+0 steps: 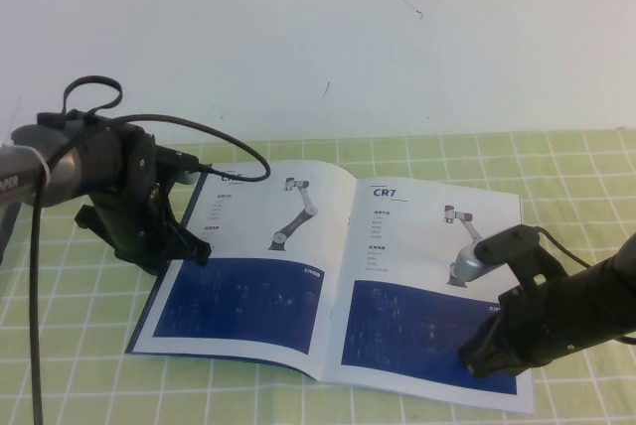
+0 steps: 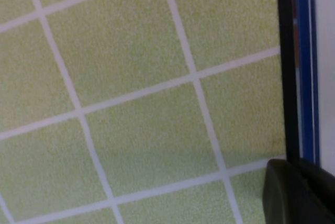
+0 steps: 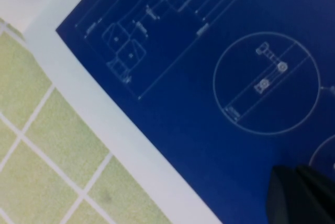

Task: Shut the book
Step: 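Close the open booklet and leave it lying on the table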

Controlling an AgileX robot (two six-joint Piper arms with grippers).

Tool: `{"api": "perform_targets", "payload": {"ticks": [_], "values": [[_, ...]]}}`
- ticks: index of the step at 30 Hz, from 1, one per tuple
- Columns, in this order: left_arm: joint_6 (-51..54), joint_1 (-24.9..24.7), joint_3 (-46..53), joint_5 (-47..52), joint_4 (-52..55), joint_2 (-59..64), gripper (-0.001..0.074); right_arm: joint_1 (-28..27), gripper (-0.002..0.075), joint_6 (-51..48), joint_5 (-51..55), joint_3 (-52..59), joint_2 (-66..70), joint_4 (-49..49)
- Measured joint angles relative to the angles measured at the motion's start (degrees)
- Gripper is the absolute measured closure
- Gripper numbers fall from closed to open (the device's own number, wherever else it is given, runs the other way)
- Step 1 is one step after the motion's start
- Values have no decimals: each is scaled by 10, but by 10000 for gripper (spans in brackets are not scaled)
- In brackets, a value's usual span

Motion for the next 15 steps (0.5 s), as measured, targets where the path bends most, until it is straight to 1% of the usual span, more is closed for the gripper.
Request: {"api": "perform_targets", "payload": {"ticks": [7,15], "values": [[-73,-10,-2,9,53,2,739,0,729,0,1,0,0,0],[-89,-10,-5,19,57,3,739,0,729,1,1,0,0,0]]}}
